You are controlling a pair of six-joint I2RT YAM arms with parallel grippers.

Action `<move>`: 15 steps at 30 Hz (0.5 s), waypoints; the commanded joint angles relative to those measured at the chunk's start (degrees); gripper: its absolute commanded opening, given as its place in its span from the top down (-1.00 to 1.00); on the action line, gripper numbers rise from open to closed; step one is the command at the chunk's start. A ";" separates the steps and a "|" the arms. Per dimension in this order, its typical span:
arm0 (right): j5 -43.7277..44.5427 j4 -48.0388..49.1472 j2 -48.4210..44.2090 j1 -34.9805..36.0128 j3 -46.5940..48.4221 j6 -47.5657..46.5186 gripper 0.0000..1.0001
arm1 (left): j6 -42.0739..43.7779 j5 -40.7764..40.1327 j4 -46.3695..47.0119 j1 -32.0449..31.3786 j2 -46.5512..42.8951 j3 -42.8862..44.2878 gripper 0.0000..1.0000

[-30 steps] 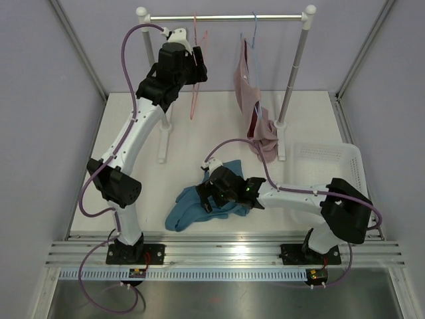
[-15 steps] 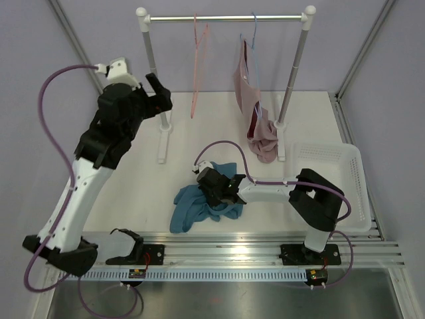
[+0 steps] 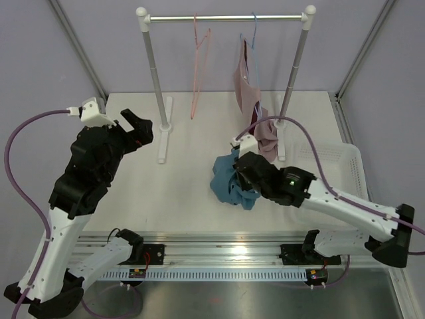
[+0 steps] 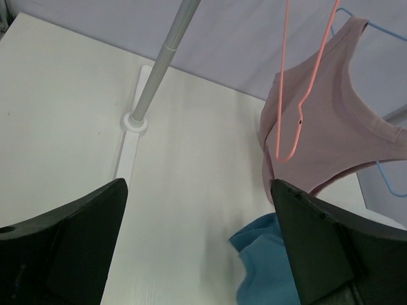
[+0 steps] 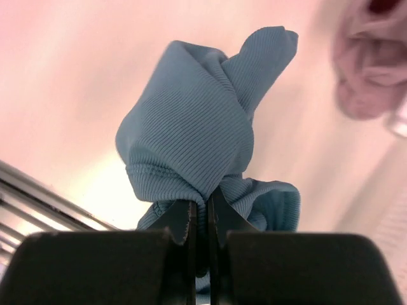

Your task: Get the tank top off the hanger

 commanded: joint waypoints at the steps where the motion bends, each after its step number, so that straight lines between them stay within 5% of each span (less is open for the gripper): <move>1: 12.63 -14.97 -7.62 0.34 5.09 3.65 1.00 | 1.20 -1.31 -3.21 0.14 -2.71 0.13 -0.98; 10: 36.19 -44.42 -13.79 -2.81 16.43 15.78 1.00 | 9.73 -3.68 -8.84 0.14 -6.94 -2.77 -0.98; 15: 30.44 -32.53 -12.56 -24.06 10.57 3.24 1.00 | 11.41 -7.64 -9.20 0.14 -6.68 -4.18 -0.98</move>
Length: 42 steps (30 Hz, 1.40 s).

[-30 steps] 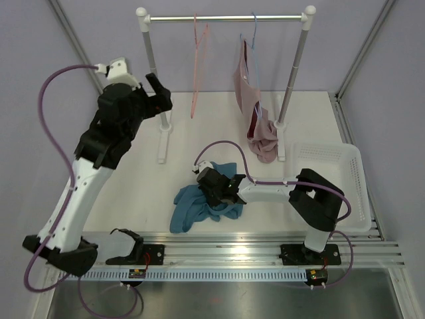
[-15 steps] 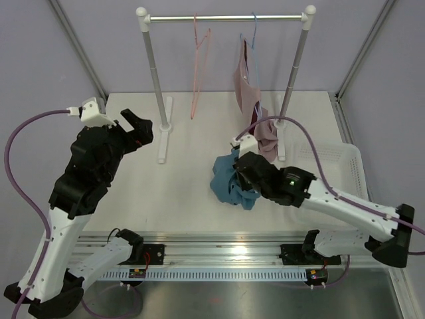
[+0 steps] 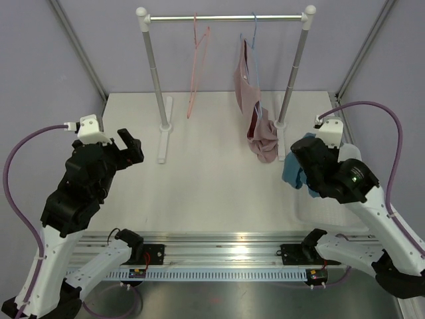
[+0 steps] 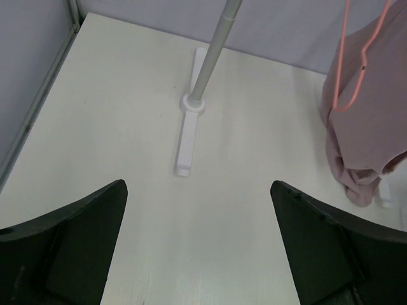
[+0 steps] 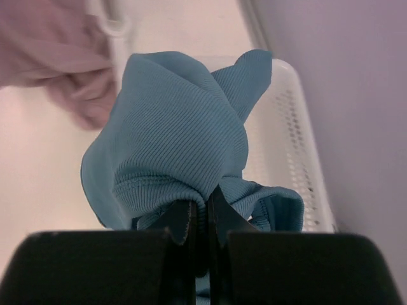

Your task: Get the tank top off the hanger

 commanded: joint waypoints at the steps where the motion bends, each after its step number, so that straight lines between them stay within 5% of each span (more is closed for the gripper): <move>1: 0.20 4.95 1.89 -10.86 -4.31 -6.29 1.00 | 2.82 -3.16 0.69 0.14 0.54 -1.09 -0.98; 4: -7.61 10.85 3.56 -21.76 -7.39 -9.72 1.00 | 3.08 -2.63 1.40 0.14 0.89 -1.62 -0.98; 5: -11.64 12.60 4.00 -23.35 -7.48 -9.81 0.86 | 2.99 -2.81 1.58 0.14 0.89 -1.89 -0.98; 6: -12.55 12.96 4.78 -24.41 -7.48 -9.73 0.49 | 3.08 -2.89 1.67 0.14 1.24 -2.15 -0.98; 7: -12.73 12.97 5.05 -24.34 -7.40 -8.94 -0.08 | 3.08 -2.98 1.23 0.14 1.85 -2.24 -0.98; 8: -12.47 13.05 5.32 -24.42 -7.22 -8.76 -0.40 | 2.99 -3.68 1.05 0.14 2.20 -2.59 -0.98; 9: -12.30 12.79 5.49 -24.34 -6.61 -8.32 -0.58 | 2.99 -4.21 0.97 0.23 2.38 -2.85 -0.98; 11: -12.38 12.70 5.06 -24.34 -5.99 -8.49 -0.62 | 3.34 -6.22 1.23 0.23 2.65 -4.51 -0.98; 12: -12.64 12.70 4.27 -24.34 -5.29 -8.58 -0.98 | 3.78 -6.50 2.10 0.75 2.39 -5.57 -0.98; 16: -16.68 14.19 0.58 -24.34 -4.06 -11.65 -0.99 | 5.02 -2.19 5.89 5.93 2.03 -9.18 -0.98; 26: -26.00 11.58 -13.83 -24.25 -0.37 -16.58 -0.99 | 3.78 -6.58 0.09 6.03 -6.13 -10.32 -0.98; 42: -31.98 10.33 -20.70 -24.34 -5.46 -15.27 -0.99 | 5.18 -4.49 -4.49 6.03 -19.50 -13.48 -0.98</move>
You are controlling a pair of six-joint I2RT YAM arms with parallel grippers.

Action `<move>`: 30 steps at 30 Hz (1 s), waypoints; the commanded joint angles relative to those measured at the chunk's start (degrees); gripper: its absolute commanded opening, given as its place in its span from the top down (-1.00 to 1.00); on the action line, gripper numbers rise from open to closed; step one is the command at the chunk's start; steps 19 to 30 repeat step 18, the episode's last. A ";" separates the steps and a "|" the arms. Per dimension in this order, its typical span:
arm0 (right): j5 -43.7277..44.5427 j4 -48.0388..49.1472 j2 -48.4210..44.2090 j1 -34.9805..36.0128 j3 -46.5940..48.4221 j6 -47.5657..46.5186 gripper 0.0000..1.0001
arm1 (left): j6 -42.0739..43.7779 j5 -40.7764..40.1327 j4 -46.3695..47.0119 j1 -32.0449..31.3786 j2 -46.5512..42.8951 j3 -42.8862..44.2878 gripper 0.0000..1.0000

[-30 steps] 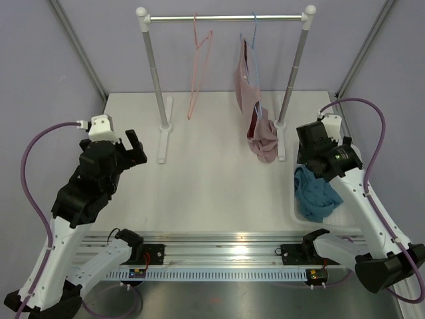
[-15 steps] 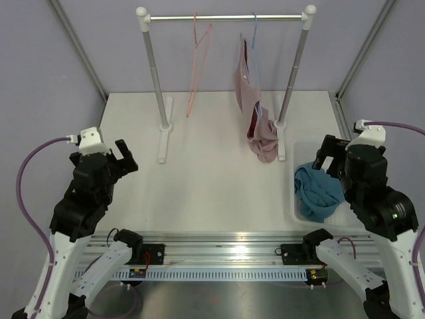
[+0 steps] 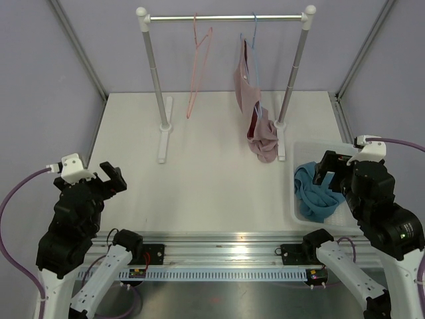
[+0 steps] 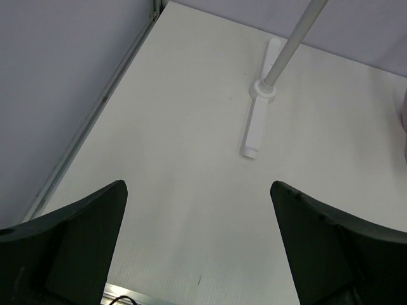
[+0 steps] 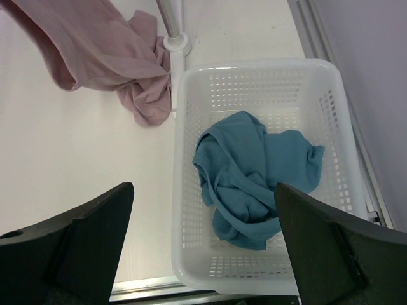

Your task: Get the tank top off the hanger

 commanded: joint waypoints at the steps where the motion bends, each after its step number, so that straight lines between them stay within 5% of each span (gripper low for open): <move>1: -4.61 2.55 -0.39 -0.25 -2.33 -0.05 -0.99 | 1.82 1.42 2.62 0.17 -2.15 -1.77 -0.98; 30: -4.10 3.34 0.40 -0.25 -3.84 -0.05 -0.99 | 2.70 1.16 4.73 0.17 -1.10 -1.87 -0.98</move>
